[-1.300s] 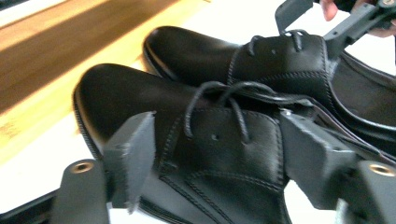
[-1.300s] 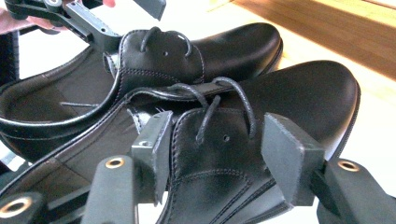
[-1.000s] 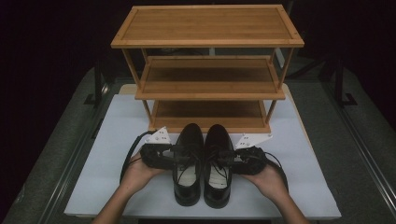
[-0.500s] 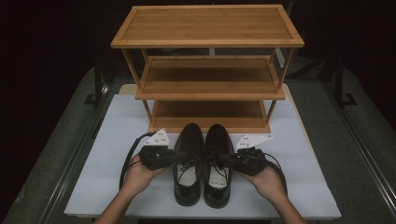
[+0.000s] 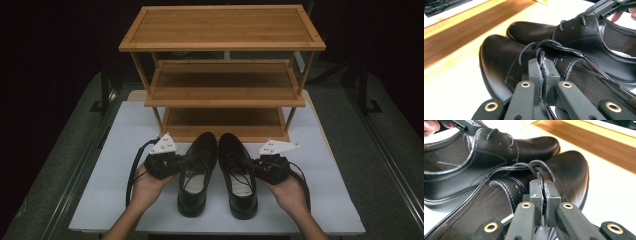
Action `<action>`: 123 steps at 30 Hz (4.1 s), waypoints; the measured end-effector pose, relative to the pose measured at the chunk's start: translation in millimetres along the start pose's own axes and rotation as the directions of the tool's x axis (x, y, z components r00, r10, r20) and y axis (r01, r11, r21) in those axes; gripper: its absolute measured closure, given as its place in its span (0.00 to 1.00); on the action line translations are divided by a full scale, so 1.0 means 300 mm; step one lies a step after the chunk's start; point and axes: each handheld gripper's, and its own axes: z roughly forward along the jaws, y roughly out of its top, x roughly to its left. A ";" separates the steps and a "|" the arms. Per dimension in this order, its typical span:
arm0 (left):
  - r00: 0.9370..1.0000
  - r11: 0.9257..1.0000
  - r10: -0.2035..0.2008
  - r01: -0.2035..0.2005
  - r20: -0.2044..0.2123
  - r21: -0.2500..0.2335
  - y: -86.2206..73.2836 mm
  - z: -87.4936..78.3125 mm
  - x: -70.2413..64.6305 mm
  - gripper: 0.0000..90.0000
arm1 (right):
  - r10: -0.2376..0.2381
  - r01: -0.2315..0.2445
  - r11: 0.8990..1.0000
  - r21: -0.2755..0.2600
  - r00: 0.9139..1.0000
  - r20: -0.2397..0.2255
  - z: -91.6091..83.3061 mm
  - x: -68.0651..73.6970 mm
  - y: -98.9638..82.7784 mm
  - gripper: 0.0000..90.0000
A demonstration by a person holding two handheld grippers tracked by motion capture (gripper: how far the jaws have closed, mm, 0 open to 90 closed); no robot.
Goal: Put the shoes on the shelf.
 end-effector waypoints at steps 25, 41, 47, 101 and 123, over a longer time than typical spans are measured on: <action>0.995 0.997 -0.061 0.058 -0.075 -0.046 0.079 0.043 0.104 0.97 | 0.029 -0.024 0.998 -0.058 0.996 0.086 0.014 -0.101 0.105 0.97; 0.988 0.995 -0.080 0.072 -0.135 -0.068 0.122 0.150 0.186 0.97 | 0.084 -0.069 0.993 -0.096 0.983 0.161 0.097 -0.204 0.140 0.96; 0.985 0.995 -0.073 0.062 -0.155 -0.072 0.150 0.185 0.208 0.97 | 0.104 -0.085 0.991 -0.107 0.977 0.188 0.128 -0.244 0.151 0.96; 0.994 0.996 -0.034 0.025 -0.102 -0.086 0.168 0.271 0.239 0.63 | 0.107 -0.082 0.989 -0.119 0.969 0.221 0.194 -0.283 0.166 0.66; 0.999 0.999 0.010 -0.008 -0.049 0.033 -0.004 0.192 0.126 0.21 | 0.090 -0.091 0.996 -0.003 0.990 0.107 0.075 -0.180 -0.039 0.25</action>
